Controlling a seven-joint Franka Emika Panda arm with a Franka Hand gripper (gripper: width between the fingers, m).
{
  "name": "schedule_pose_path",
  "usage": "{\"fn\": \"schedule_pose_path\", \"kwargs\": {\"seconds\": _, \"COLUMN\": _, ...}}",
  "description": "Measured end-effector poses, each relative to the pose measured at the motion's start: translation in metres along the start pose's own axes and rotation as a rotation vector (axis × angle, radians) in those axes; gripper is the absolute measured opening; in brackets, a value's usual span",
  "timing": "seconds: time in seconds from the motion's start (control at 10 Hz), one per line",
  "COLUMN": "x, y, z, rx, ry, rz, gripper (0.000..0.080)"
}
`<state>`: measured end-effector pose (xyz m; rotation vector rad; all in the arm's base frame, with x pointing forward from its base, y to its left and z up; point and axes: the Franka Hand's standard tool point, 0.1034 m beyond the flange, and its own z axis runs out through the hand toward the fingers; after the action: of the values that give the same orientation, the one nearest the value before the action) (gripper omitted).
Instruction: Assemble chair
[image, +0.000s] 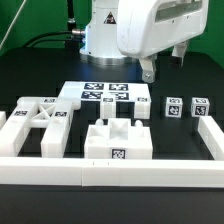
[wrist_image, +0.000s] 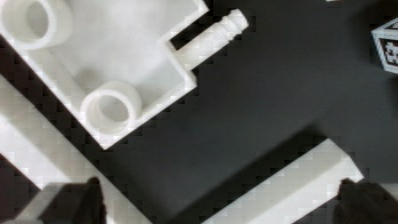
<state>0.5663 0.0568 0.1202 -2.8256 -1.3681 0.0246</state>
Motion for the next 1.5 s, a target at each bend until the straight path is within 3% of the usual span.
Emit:
{"fn": "schedule_pose_path", "kwargs": {"seconds": 0.5, "x": -0.002, "y": 0.002, "z": 0.003, "rx": 0.001, "ry": -0.001, "rz": -0.020, "gripper": 0.0650}}
{"fn": "schedule_pose_path", "kwargs": {"seconds": 0.8, "x": -0.021, "y": 0.030, "z": 0.040, "rx": -0.003, "ry": 0.008, "rz": -0.070, "gripper": 0.0649}}
{"fn": "schedule_pose_path", "kwargs": {"seconds": 1.1, "x": -0.017, "y": 0.062, "z": 0.054, "rx": -0.008, "ry": 0.018, "rz": -0.127, "gripper": 0.0650}}
{"fn": "schedule_pose_path", "kwargs": {"seconds": 1.5, "x": -0.016, "y": 0.061, "z": 0.055, "rx": -0.004, "ry": 0.022, "rz": 0.076, "gripper": 0.0649}}
